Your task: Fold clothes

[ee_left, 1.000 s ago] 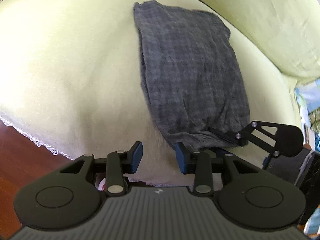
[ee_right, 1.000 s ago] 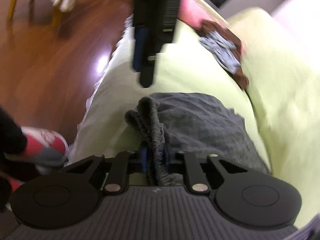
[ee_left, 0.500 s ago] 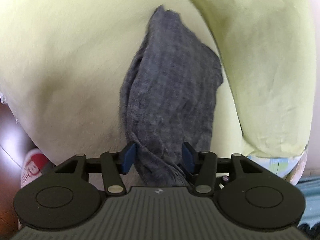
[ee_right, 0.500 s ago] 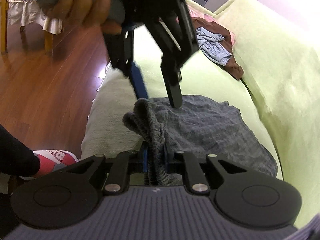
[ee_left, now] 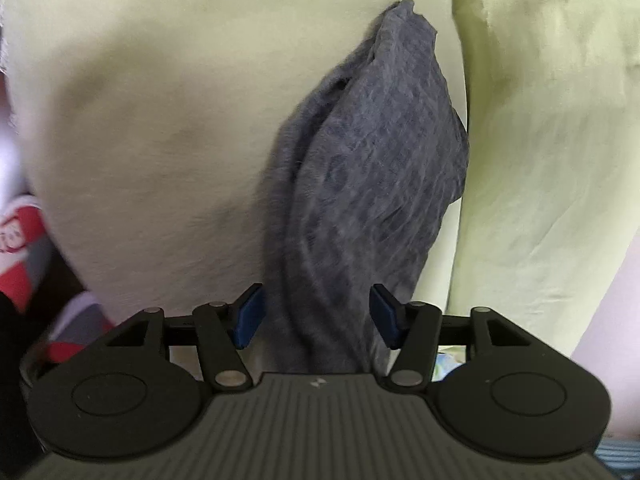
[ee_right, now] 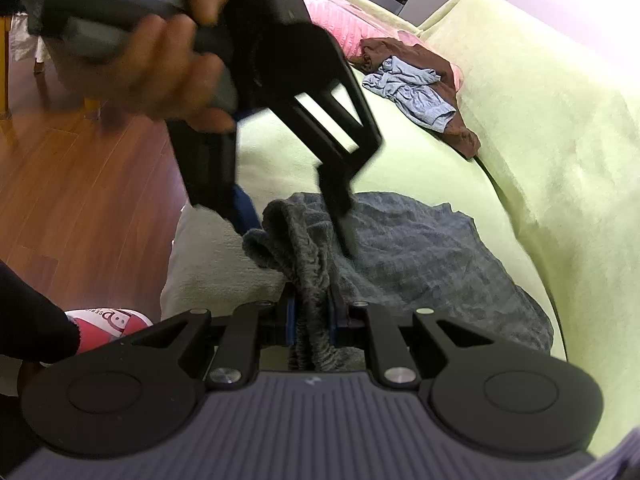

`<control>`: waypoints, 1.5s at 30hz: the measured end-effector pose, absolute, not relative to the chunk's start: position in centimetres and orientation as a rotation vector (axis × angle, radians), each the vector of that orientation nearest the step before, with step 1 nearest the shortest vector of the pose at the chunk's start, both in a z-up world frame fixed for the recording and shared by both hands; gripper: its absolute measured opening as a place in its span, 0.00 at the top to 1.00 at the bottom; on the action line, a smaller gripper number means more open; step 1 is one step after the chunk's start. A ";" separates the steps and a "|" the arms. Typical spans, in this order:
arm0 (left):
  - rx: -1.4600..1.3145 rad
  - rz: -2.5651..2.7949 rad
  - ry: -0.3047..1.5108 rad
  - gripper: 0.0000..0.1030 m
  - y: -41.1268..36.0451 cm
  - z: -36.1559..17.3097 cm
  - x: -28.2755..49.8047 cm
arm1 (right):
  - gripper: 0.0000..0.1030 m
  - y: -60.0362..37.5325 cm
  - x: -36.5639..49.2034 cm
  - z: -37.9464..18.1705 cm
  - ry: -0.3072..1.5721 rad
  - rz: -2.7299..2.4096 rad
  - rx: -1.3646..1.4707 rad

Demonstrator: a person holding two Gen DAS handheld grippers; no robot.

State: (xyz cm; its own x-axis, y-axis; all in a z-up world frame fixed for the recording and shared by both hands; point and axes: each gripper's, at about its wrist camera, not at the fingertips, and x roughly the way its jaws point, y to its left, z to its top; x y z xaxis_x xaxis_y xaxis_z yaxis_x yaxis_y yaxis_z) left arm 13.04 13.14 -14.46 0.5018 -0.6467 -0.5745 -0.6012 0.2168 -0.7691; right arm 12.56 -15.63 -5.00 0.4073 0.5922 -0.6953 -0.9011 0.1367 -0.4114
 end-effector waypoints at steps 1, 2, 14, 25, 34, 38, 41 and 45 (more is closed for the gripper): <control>-1.443 -0.047 1.181 0.85 12.8 -14.5 13.4 | 0.87 -15.6 12.6 -5.1 0.415 1.127 -0.913; -1.434 -0.047 1.191 0.88 12.6 -14.2 13.6 | 0.86 -15.9 12.5 -5.0 0.408 1.121 -0.923; -1.464 -0.075 1.269 0.89 13.1 -10.5 16.9 | 0.40 -21.9 11.6 -5.3 0.258 1.011 -1.022; -1.519 -0.027 1.302 0.88 13.1 -10.5 17.2 | 0.82 -22.6 12.1 -10.4 0.097 1.046 -1.021; -1.383 -0.020 1.393 0.88 13.4 -7.9 19.4 | 0.84 -23.9 19.0 -2.6 0.433 1.284 -0.762; -1.383 -0.004 1.451 0.87 14.0 -7.2 21.0 | 0.84 -23.2 23.7 0.3 0.635 1.340 -0.635; -1.412 0.017 1.484 0.86 14.7 -7.3 21.9 | 0.84 -22.1 27.7 1.5 0.804 1.350 -0.536; -1.477 0.056 1.528 0.86 15.7 -8.2 24.4 | 0.84 -19.7 33.1 1.4 0.913 1.300 -0.501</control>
